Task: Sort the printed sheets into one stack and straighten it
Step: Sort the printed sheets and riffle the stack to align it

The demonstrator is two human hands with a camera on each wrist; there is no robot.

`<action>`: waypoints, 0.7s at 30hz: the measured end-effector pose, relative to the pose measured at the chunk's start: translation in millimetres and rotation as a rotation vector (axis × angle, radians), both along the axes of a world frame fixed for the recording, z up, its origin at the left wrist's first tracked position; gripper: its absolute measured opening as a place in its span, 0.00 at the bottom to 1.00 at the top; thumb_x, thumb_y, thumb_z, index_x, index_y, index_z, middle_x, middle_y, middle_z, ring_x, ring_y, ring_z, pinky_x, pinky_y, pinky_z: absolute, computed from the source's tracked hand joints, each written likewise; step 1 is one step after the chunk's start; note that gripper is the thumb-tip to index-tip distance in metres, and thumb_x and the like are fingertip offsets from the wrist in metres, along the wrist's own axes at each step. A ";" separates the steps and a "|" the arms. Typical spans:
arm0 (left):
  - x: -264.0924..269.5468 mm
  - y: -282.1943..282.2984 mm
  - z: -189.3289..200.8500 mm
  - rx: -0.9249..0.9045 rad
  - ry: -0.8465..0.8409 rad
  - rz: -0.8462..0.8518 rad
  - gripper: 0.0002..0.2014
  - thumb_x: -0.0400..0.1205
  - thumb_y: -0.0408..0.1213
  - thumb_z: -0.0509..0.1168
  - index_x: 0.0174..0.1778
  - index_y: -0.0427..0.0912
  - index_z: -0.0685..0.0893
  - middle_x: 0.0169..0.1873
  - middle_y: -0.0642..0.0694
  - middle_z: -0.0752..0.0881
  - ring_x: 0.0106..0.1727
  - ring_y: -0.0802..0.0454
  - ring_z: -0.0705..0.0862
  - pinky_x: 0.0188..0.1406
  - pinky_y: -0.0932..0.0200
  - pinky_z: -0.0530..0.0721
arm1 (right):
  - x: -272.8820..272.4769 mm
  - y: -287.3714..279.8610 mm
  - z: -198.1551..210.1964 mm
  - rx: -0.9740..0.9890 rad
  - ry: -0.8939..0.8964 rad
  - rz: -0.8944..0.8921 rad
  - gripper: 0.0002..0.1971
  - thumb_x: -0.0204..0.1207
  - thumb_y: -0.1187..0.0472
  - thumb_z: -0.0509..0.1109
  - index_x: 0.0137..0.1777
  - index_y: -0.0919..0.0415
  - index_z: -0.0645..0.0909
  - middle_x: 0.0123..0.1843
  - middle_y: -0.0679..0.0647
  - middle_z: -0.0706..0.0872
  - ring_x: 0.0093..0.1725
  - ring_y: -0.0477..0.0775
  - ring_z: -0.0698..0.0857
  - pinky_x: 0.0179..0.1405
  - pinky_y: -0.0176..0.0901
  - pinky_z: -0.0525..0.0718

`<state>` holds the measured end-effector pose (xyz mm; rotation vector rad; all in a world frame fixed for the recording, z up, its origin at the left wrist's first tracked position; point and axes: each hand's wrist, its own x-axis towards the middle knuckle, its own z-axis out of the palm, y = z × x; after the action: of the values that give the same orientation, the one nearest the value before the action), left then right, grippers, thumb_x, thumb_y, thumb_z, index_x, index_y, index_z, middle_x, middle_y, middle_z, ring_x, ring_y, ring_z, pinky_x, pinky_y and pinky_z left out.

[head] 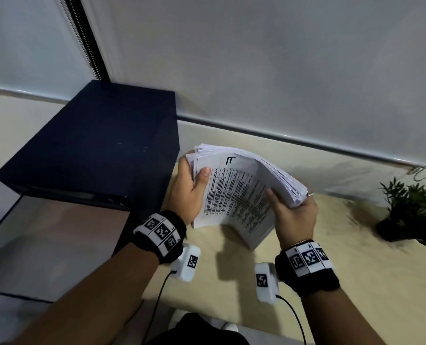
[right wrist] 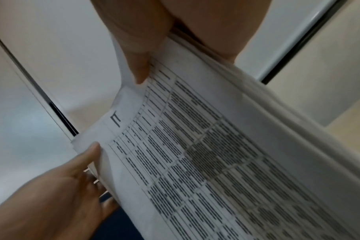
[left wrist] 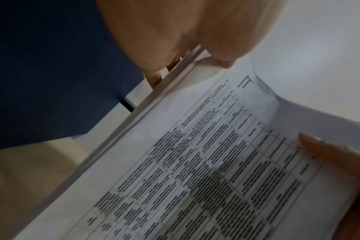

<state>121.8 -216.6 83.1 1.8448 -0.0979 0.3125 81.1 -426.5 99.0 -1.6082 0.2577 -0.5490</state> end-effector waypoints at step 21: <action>23.2 -20.7 43.2 -0.255 -0.070 0.108 0.14 0.84 0.37 0.68 0.65 0.47 0.85 0.59 0.55 0.87 0.61 0.60 0.85 0.61 0.69 0.82 | 3.0 14.6 26.5 -0.108 -0.162 -0.158 0.03 0.73 0.69 0.75 0.44 0.63 0.85 0.46 0.57 0.90 0.47 0.50 0.89 0.54 0.46 0.88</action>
<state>145.0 -237.4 126.3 1.5895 -0.0058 0.4452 84.1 -412.0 125.5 -1.6460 0.2380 -0.8231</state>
